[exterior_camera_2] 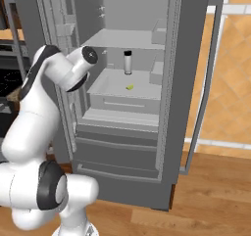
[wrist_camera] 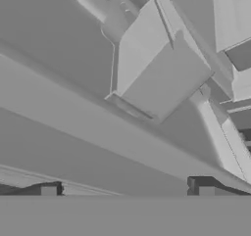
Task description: Grab a lemon wedge from the fridge and one ice cube from the ice bowl, and put them in the glass of lemonade.
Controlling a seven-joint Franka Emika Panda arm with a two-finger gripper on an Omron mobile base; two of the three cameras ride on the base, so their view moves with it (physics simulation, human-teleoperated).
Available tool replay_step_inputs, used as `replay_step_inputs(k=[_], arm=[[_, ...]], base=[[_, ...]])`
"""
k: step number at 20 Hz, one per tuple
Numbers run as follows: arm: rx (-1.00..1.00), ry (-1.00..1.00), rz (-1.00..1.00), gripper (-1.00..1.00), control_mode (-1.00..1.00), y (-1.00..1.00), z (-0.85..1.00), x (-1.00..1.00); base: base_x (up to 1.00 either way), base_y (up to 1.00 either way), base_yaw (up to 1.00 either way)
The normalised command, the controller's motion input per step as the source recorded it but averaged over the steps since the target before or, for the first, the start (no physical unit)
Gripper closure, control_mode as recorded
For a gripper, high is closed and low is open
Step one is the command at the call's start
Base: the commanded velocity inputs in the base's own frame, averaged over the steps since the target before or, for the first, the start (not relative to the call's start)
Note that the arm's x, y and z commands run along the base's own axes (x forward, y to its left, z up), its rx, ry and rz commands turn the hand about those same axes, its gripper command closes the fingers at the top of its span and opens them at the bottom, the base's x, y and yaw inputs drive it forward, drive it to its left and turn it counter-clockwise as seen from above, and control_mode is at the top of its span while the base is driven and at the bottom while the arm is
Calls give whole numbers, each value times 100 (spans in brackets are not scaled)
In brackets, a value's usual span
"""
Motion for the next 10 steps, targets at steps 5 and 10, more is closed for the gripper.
replay_step_inputs(k=[5,10], arm=[[0,0,10,-100,-100,100,0,-38],[3,1,4,-100,-100,87,-9,-6]], base=[[0,0,0],[0,0,0]])
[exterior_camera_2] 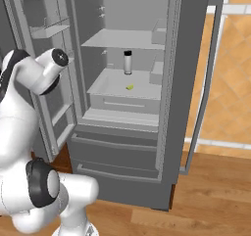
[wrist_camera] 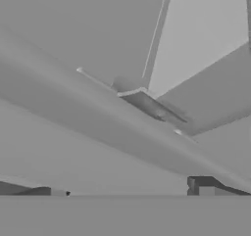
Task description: Grab a lemon wedge from the fridge and one ice cube from the ice bowl, and put them in the glass of lemonade.
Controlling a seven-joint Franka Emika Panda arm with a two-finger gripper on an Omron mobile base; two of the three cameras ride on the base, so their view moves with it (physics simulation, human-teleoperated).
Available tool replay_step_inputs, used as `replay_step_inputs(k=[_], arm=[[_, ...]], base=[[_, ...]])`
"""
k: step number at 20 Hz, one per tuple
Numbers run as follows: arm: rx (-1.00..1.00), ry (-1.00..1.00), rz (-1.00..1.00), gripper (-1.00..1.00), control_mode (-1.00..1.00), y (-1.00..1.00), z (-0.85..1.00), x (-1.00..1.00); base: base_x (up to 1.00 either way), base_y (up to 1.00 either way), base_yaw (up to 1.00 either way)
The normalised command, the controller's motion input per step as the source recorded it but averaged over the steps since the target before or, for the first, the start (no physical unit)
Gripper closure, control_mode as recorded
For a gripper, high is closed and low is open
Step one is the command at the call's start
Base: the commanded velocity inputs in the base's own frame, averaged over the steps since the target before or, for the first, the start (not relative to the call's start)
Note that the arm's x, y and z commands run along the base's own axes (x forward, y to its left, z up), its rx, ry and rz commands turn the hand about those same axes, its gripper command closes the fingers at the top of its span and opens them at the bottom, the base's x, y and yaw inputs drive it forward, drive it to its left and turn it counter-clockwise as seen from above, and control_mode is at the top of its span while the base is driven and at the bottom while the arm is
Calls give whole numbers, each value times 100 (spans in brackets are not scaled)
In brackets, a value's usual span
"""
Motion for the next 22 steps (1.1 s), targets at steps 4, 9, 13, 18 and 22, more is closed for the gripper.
replay_step_inputs(k=[4,9,13,18,22], arm=[[1,-6,-4,-100,-100,-52,3,-56],[-8,-12,-11,-100,-100,-100,9,-100],[-45,-1,-8,-100,-100,-100,-7,-100],[-71,29,-14,-100,-100,-85,-59,-93],[-62,42,-19,-100,-100,-65,-65,-38]], base=[[0,0,0],[0,0,0],[0,0,0],[0,0,0],[0,0,0]])
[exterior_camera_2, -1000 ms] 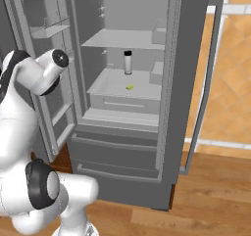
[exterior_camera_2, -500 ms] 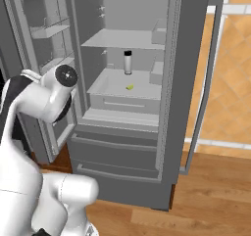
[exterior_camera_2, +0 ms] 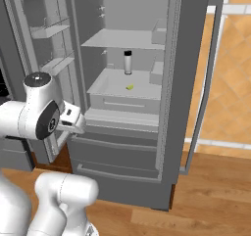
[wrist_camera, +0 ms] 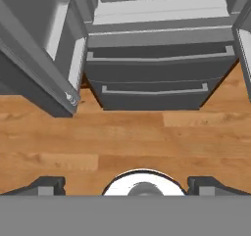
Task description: Grab a lemon wedge from the fridge and one ice cube from the ice bowl, and put them in the glass of lemonade.
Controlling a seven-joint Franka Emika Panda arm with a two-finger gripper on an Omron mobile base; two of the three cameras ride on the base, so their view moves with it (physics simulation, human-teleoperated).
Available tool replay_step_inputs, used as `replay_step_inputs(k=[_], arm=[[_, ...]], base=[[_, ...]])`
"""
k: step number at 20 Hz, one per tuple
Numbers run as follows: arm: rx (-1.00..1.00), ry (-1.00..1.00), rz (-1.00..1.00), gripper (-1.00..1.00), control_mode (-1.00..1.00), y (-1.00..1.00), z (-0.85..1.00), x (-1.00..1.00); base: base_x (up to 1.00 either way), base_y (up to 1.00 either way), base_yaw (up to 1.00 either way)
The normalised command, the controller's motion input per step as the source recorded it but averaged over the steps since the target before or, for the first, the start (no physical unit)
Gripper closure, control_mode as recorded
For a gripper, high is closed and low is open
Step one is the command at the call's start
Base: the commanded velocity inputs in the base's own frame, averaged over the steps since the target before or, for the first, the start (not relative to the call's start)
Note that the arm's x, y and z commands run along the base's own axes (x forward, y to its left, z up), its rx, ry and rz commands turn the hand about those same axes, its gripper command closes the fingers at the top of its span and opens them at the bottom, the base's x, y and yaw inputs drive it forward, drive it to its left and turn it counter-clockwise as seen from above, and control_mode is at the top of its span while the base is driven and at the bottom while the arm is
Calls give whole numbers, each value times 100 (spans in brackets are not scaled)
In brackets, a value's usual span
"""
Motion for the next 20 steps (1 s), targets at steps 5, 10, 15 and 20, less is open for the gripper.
replay_step_inputs(k=[5,10,15,20], arm=[[-4,-3,-10,-100,-100,-42,15,-5],[6,-41,-5,-100,-100,-50,53,-23],[0,-2,-2,-100,-100,-7,1,-5],[0,0,0,-100,-100,0,0,3]], base=[[0,0,0],[0,0,0],[0,0,0],[0,0,0]])
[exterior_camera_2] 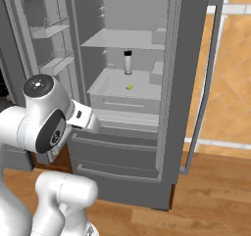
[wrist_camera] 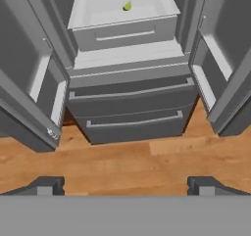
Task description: Grab a lemon wedge from the fridge and one ice cube from the ice bowl, and put them in the glass of lemonade.
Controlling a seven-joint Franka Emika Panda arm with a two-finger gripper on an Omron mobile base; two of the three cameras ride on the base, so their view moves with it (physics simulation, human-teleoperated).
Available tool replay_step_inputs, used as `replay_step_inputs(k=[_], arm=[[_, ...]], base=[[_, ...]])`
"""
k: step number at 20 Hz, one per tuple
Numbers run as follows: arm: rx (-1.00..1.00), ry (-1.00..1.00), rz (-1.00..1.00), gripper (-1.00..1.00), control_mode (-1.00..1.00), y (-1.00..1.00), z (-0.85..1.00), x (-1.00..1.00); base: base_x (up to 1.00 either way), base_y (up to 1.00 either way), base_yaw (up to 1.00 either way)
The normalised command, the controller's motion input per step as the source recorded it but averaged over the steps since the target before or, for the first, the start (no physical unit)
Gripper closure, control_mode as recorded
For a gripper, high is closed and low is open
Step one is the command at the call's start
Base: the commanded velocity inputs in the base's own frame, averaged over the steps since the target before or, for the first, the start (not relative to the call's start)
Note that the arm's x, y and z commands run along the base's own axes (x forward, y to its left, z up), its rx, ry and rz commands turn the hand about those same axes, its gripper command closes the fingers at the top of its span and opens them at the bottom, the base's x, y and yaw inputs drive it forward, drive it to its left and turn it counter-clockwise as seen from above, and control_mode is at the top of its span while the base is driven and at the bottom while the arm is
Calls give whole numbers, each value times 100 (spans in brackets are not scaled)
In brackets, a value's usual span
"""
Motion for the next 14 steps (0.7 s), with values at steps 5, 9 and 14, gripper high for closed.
replay_step_inputs(k=[5,9,14], arm=[[0,0,0,-100,100,0,0,9],[0,0,0,-100,100,0,0,0],[0,0,0,-100,100,0,0,0]], base=[[49,0,-1],[73,0,-3],[68,2,-5]])
